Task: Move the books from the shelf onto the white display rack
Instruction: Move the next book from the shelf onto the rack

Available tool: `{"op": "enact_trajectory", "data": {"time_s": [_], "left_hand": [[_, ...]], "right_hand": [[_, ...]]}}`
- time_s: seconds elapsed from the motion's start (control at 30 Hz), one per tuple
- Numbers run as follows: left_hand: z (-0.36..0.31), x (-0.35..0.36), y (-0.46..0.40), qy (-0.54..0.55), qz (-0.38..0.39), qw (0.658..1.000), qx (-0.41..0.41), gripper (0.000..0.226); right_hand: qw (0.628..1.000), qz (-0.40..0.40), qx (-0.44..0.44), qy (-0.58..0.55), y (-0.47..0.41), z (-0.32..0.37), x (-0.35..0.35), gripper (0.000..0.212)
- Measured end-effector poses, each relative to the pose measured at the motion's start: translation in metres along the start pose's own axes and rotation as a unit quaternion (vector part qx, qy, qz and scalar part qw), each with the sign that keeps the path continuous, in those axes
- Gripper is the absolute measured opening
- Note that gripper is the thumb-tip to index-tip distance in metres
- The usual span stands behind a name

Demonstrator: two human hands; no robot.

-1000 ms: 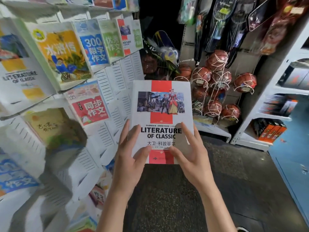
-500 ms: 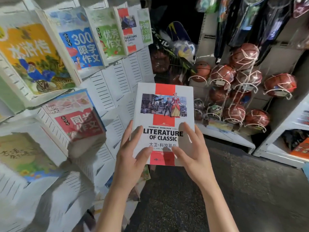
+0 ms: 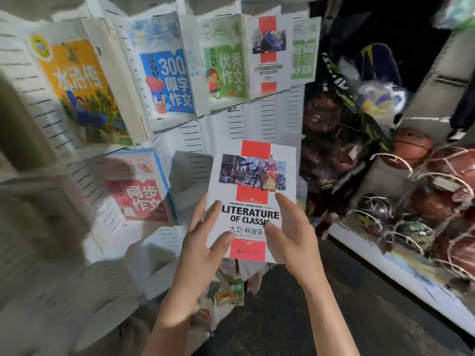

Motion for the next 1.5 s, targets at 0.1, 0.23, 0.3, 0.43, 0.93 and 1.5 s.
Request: {"op": "enact_trajectory", "data": {"time_s": [0.1,0.23,0.3,0.43,0.93,1.5], "left_hand": [[0.018,-0.004,-0.012,-0.005,-0.005,1.0,-0.03,0.057],[0.052,-0.015,-0.03,-0.051,-0.017,0.997,-0.055,0.059],[0.07,-0.019,-0.046,-0.058,-0.027,0.996,-0.055,0.059],[0.103,-0.017,-0.073,-0.04,-0.03,0.994,-0.101,0.069],[0.176,-0.028,-0.121,-0.049,-0.043,0.982,-0.179,0.092],[0.215,-0.024,-0.154,-0.032,-0.096,0.949,-0.299,0.076]], "right_hand": [[0.999,0.018,-0.033,0.011,-0.027,-0.006,0.01,0.055],[0.997,0.047,-0.041,0.045,-0.06,-0.021,0.033,0.058],[0.996,0.06,-0.045,0.057,-0.077,-0.024,0.041,0.058],[0.99,0.053,-0.08,0.102,-0.111,-0.031,0.047,0.057],[0.963,0.075,-0.182,0.183,-0.196,-0.08,0.096,0.04],[0.985,0.088,-0.14,0.057,-0.267,-0.138,0.129,0.044]]}}
Point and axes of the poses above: each hand's wrist, its own y-axis away from the middle knuckle, its own x-axis out of the palm, z = x × y, the point moved 8 cm from there along -y, towards the middle knuckle, and after that the axes turned 10 degrees about z, right-handed, at the moved point
